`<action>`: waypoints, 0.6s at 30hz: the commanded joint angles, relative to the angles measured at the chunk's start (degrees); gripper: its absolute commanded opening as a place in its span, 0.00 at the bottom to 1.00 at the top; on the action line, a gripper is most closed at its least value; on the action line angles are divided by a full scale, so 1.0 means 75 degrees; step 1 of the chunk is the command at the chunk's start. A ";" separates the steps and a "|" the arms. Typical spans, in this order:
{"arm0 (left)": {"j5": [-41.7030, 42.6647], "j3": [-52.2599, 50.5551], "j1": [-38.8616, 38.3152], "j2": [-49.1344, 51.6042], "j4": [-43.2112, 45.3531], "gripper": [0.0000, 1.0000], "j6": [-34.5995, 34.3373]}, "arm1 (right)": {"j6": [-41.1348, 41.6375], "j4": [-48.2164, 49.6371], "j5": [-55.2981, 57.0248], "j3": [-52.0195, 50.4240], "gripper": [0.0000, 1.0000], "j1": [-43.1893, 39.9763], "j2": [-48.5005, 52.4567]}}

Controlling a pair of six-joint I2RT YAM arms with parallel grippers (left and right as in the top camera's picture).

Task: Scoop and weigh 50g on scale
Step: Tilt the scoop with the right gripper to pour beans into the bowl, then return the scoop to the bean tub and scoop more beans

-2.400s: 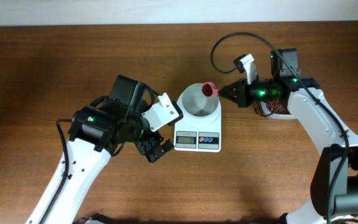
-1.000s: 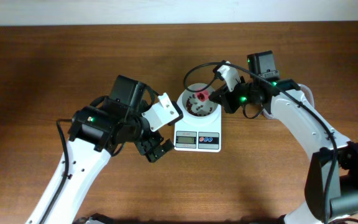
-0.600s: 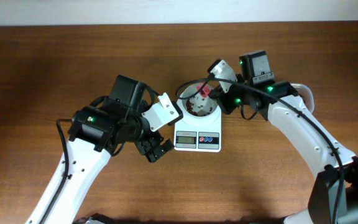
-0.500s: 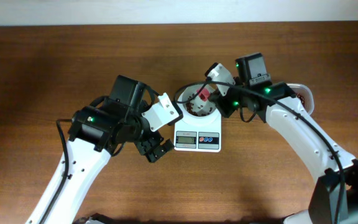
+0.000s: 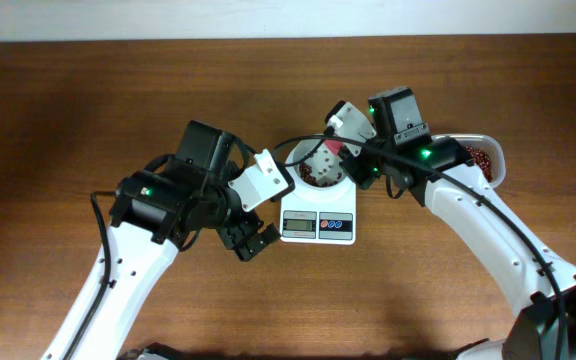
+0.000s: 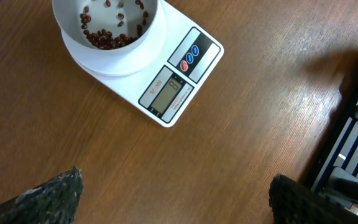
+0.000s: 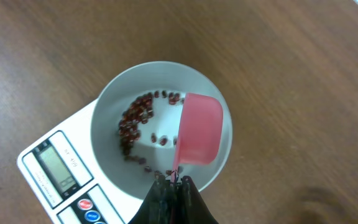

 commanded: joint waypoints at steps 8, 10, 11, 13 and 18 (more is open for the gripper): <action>0.0111 -0.0023 0.0026 0.0041 0.0015 0.99 0.0093 | 0.0093 -0.0169 0.1478 0.0201 0.04 -0.0440 -0.2104; 0.0111 -0.0023 0.0026 0.0041 0.0015 0.99 0.0093 | 0.0093 -0.0198 0.1851 0.0201 0.04 -0.0807 -0.2454; 0.0111 -0.0023 0.0026 0.0041 0.0015 0.99 0.0093 | 0.0090 -0.0251 0.1973 0.0201 0.04 -0.0965 -0.2565; 0.0114 -0.0023 0.0026 0.0041 0.0015 0.99 0.0093 | 0.0090 -0.0536 0.2425 0.0198 0.04 -0.1381 -0.2710; 0.0111 -0.0023 0.0026 0.0041 0.0015 0.99 0.0093 | 0.0090 -0.1644 0.3223 0.0175 0.04 -0.2273 -0.2457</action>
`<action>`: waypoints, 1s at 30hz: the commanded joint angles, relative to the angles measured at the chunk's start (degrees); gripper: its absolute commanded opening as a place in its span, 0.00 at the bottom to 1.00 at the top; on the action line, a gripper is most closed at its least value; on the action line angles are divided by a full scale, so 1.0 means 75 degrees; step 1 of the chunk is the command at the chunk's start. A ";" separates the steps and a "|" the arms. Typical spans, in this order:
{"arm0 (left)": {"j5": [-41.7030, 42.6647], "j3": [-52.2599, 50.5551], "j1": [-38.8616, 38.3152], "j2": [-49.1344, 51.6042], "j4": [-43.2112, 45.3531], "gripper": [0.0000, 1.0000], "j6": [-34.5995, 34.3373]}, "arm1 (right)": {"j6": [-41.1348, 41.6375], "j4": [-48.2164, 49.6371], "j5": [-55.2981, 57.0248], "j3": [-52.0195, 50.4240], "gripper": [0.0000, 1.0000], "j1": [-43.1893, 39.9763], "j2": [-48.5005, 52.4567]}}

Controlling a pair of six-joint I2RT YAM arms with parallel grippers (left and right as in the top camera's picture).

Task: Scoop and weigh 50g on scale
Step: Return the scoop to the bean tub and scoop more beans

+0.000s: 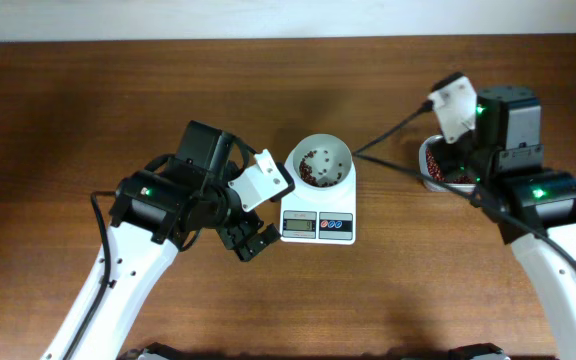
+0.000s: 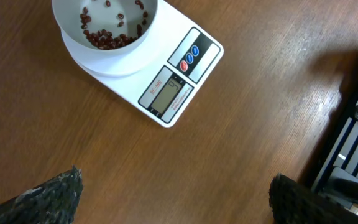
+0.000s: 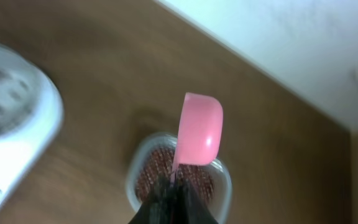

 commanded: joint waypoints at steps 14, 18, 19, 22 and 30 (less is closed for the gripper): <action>0.0111 -0.0023 0.0026 0.0041 0.0012 0.99 0.0093 | 0.0050 -0.0385 0.0629 0.0023 0.04 -0.1641 0.2777; 0.0111 -0.0023 0.0026 0.0041 0.0012 0.99 0.0093 | 0.0050 -0.0268 0.0632 0.0023 0.04 -0.1772 0.3171; 0.0111 -0.0023 0.0026 0.0041 0.0012 0.99 0.0093 | 0.0050 -0.0256 0.0664 0.0023 0.04 -0.1833 0.3232; 0.0114 -0.0023 0.0026 0.0041 0.0012 0.99 0.0093 | 0.0052 -0.0265 0.0679 0.0023 0.04 -0.2142 0.3375; 0.0111 -0.0023 0.0026 0.0041 0.0012 0.99 0.0093 | 0.0055 -0.0516 0.0289 0.0020 0.04 -0.2436 0.3395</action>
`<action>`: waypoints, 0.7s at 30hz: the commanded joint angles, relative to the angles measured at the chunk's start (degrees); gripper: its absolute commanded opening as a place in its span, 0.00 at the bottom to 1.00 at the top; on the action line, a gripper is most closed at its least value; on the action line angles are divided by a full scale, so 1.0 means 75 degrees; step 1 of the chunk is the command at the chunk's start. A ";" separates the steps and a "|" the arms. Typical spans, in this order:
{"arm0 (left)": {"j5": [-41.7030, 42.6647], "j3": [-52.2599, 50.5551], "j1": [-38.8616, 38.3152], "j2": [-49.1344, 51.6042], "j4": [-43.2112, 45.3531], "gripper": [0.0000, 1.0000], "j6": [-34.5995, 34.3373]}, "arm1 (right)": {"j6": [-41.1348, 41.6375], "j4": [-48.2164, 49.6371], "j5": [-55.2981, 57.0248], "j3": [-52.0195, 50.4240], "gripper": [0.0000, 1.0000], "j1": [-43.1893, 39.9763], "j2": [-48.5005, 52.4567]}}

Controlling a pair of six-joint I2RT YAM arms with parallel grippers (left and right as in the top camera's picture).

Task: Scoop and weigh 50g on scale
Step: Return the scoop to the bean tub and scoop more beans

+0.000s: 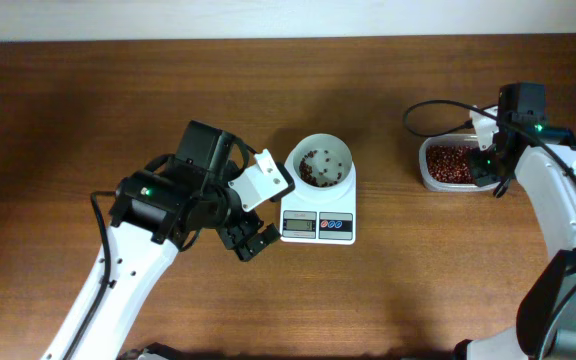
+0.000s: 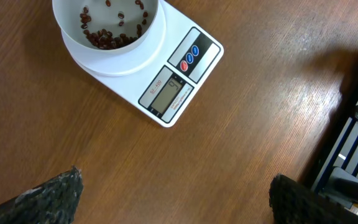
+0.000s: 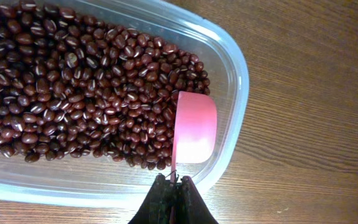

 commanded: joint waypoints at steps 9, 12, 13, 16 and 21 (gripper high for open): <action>0.0111 -0.0023 0.0026 0.0041 0.0017 0.99 0.0093 | 0.0498 -0.0545 -0.1711 0.0020 0.04 -0.0154 0.0073; 0.0111 -0.0023 0.0026 0.0041 0.0017 0.99 0.0093 | 0.0976 -0.0577 -0.1970 0.0020 0.04 -0.0154 0.0073; 0.0111 -0.0023 0.0026 0.0041 0.0017 0.99 0.0093 | 0.1058 -0.0577 -0.2078 0.0020 0.04 -0.0154 0.0073; 0.0111 -0.0023 0.0026 0.0041 0.0017 0.99 0.0093 | 0.1192 -0.0577 -0.2702 0.0020 0.04 -0.0198 0.0073; 0.0111 -0.0023 0.0026 0.0041 0.0017 0.99 0.0093 | 0.1734 -0.0583 -0.4103 0.0012 0.04 -0.0889 0.0073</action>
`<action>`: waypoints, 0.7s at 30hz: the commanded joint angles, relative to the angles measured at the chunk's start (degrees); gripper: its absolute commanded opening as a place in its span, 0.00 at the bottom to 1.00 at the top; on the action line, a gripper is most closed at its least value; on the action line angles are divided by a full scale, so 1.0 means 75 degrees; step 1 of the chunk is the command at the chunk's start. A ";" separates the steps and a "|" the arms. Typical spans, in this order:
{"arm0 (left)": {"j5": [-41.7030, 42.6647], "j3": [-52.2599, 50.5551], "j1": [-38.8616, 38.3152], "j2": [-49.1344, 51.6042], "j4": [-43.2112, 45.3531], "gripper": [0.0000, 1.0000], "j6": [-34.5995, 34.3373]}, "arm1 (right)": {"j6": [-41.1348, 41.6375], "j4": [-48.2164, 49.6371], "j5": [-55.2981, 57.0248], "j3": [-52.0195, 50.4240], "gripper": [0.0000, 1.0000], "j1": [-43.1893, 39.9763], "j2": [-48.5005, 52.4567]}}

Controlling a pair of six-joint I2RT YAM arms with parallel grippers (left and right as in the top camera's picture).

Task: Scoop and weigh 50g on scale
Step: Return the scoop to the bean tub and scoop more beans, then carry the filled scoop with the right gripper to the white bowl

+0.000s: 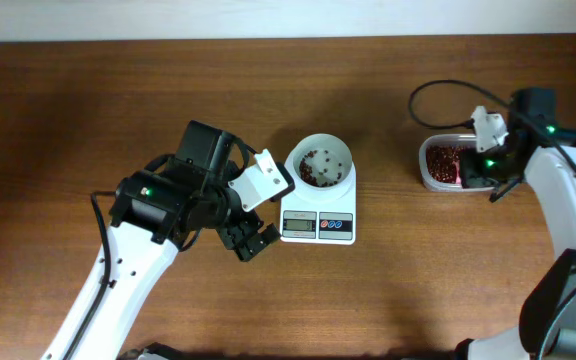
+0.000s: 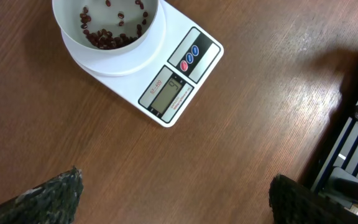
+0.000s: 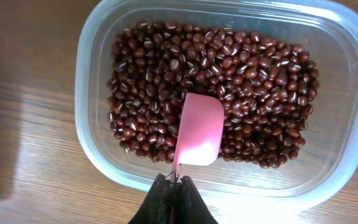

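Note:
A white scale [image 1: 317, 225] [image 2: 180, 78] carries a white bowl [image 1: 318, 164] [image 2: 104, 25] with some red beans in it. At the right stands a clear tub [image 1: 444, 164] [image 3: 98, 74] full of red beans [image 3: 241, 62]. My right gripper [image 3: 174, 183] is shut on the handle of a pink scoop [image 3: 199, 129], whose empty cup hangs over the beans in the tub. My left gripper [image 2: 173, 196] is open over bare wood just left of the scale, holding nothing.
The scale's display [image 2: 166, 93] and buttons [image 2: 189, 57] face the table's front edge. A black cable [image 1: 433, 95] loops behind the tub. Brown table [image 1: 68, 110] lies to the left of the arms.
My right gripper has shifted with the pink scoop from the tub's right edge to over the tub's middle, and the view has turned. The left arm has not moved.
The right gripper first held the pink scoop tipped in the scale's bowl, beans lying below it. Then it was carrying the empty scoop toward the tub. Then the scoop hung at the tub's right rim, and now over its middle. The left gripper stayed open beside the scale.

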 commanded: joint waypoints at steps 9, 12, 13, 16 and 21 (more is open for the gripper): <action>0.0111 -0.0023 0.0026 0.0041 0.0017 0.99 0.0090 | 0.0399 0.0000 -0.2734 -0.0224 0.04 -0.1072 0.0527; 0.0111 -0.0023 0.0026 0.0041 0.0017 0.99 0.0090 | 0.0399 0.0000 -0.2955 -0.0224 0.04 -0.1072 0.0863; 0.0111 -0.0023 0.0026 0.0041 0.0017 0.99 0.0090 | 0.0399 0.0000 -0.2958 -0.0224 0.04 -0.1072 0.0927; 0.0111 -0.0023 0.0026 0.0041 0.0017 0.99 0.0090 | 0.0399 0.0006 -0.3232 -0.0221 0.04 -0.1131 0.1000; 0.0111 -0.0023 0.0026 0.0041 0.0017 0.99 0.0090 | 0.0396 0.0003 -0.4287 -0.0221 0.04 -0.1635 0.0997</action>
